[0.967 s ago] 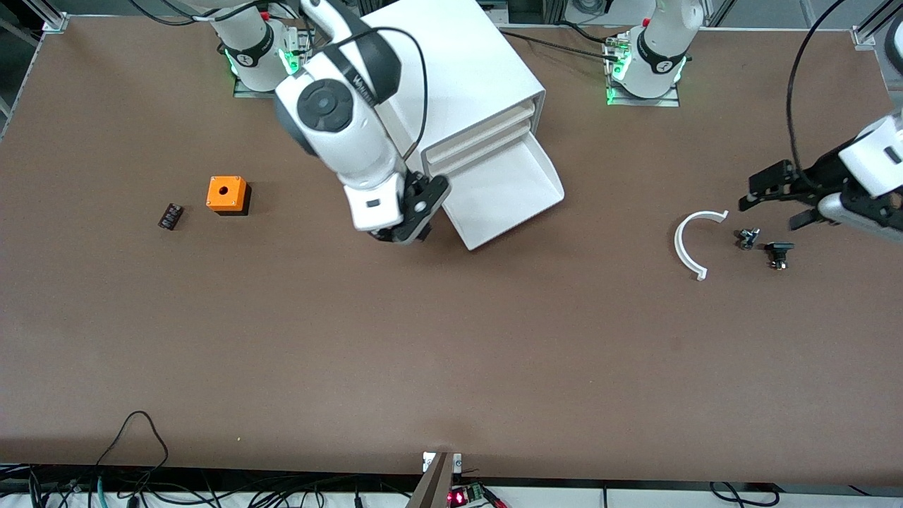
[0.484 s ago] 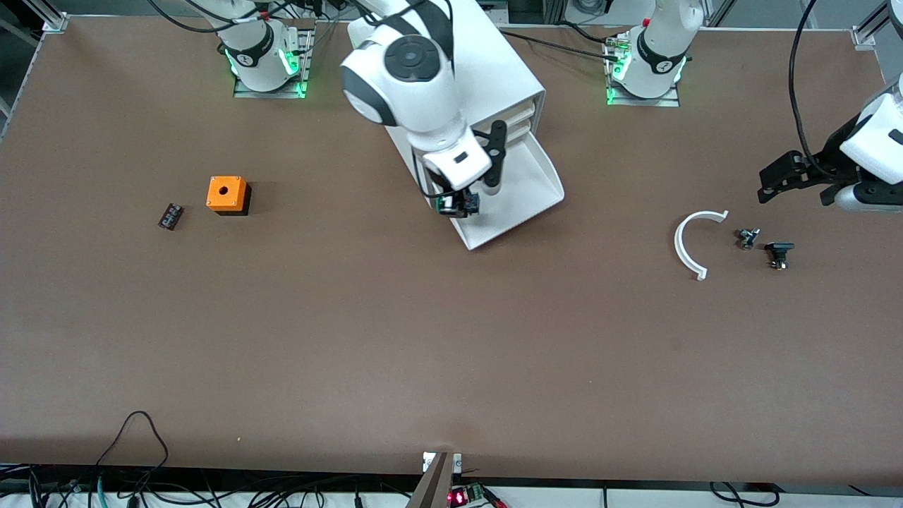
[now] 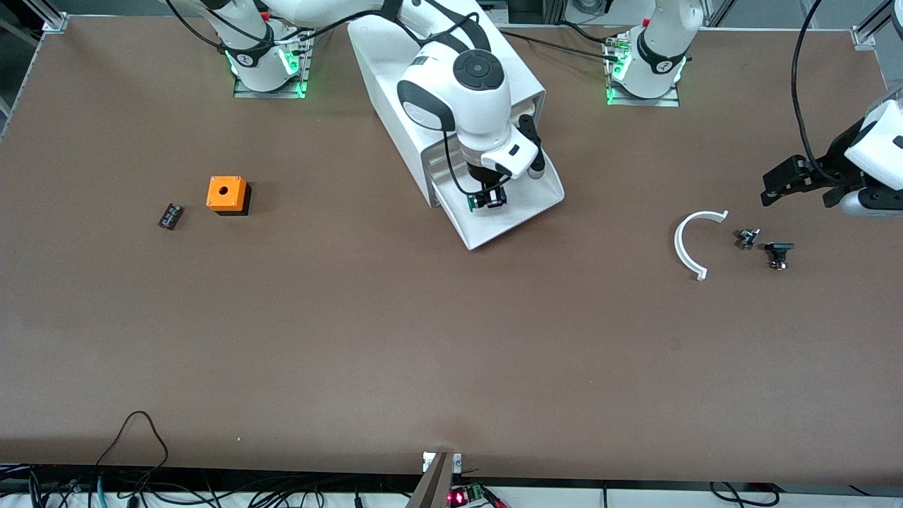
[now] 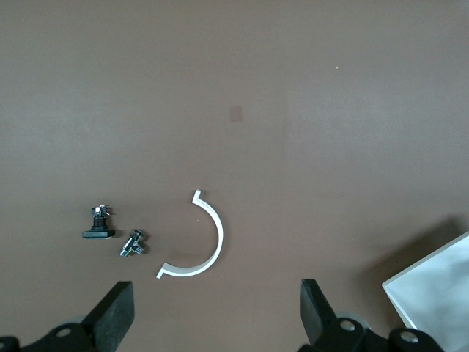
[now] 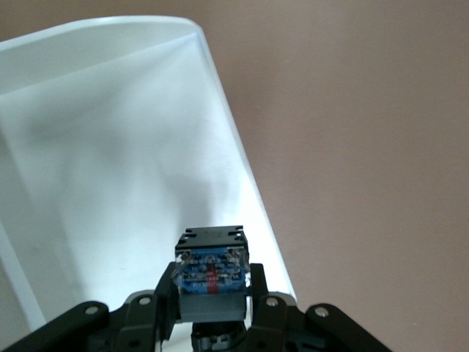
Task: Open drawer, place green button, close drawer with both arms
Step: 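Lower the green button into the open drawer and open the right gripper, then withdraw the right gripper while the left gripper moves toward the drawer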
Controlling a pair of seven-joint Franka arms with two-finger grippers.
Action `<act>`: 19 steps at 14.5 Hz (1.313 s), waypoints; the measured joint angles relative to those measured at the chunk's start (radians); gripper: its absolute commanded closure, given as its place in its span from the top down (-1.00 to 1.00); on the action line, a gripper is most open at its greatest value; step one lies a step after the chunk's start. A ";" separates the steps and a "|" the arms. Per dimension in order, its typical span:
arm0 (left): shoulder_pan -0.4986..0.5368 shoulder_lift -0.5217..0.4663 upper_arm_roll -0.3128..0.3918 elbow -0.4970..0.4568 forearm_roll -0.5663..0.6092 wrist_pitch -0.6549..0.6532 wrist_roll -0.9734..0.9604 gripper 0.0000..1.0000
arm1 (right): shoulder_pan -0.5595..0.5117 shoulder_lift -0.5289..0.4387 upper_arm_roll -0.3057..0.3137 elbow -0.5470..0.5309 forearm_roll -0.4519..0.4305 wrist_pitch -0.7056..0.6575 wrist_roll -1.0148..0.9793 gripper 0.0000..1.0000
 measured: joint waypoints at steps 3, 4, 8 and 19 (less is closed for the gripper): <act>0.000 0.000 0.000 0.000 0.000 0.000 -0.001 1.00 | 0.023 0.039 -0.002 0.001 -0.005 -0.007 -0.008 -0.18; 0.000 0.000 0.000 0.000 0.000 0.000 -0.001 1.00 | 0.030 0.049 -0.003 0.002 -0.016 -0.007 -0.008 -0.17; 0.000 0.001 0.000 0.000 0.000 0.000 -0.001 1.00 | 0.050 0.074 -0.005 0.005 -0.046 -0.007 0.004 1.00; -0.002 0.003 -0.001 0.000 0.000 0.000 -0.002 1.00 | 0.026 0.009 -0.047 0.090 -0.059 -0.023 0.327 1.00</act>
